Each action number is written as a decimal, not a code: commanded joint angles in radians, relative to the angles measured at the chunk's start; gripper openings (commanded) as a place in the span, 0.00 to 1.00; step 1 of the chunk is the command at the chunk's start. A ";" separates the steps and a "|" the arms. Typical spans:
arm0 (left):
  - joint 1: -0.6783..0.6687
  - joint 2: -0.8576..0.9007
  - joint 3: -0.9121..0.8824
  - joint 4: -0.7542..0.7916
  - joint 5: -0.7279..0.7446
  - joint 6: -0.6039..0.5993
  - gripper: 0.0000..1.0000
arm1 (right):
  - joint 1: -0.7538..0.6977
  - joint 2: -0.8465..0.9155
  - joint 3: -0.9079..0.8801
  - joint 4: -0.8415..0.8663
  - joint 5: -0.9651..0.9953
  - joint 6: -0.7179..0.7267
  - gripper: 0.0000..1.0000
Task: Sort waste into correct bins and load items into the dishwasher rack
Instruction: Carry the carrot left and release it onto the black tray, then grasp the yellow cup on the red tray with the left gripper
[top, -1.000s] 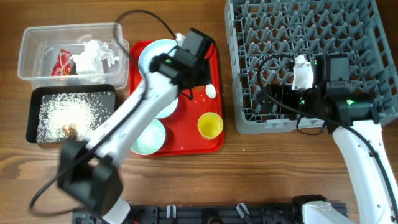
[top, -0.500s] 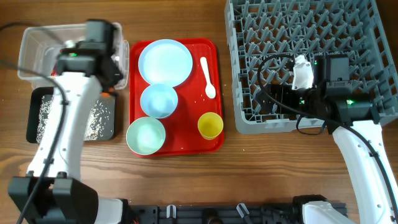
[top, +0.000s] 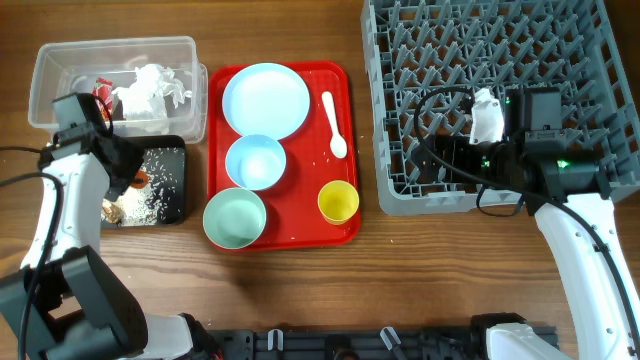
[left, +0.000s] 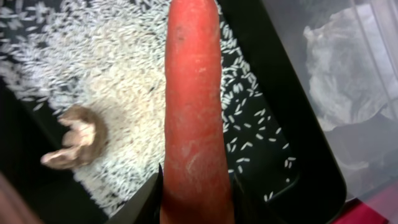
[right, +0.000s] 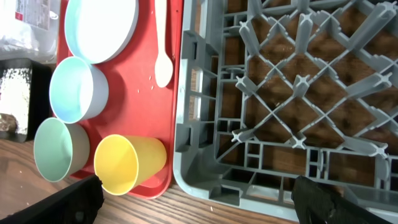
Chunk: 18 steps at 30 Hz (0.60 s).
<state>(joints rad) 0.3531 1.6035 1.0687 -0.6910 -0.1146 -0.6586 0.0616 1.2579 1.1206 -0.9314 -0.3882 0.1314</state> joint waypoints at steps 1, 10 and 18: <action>0.003 0.002 -0.045 0.057 0.017 -0.012 0.38 | -0.003 0.008 -0.004 -0.005 0.008 0.006 1.00; 0.003 0.002 -0.046 0.048 0.017 -0.011 0.49 | -0.003 0.008 -0.004 -0.006 0.008 0.006 1.00; -0.037 -0.140 0.198 -0.185 0.597 0.536 0.82 | -0.003 0.008 -0.004 -0.001 0.008 0.003 1.00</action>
<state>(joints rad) 0.3527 1.5673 1.1713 -0.8246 0.1875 -0.3908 0.0616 1.2579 1.1206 -0.9356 -0.3882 0.1314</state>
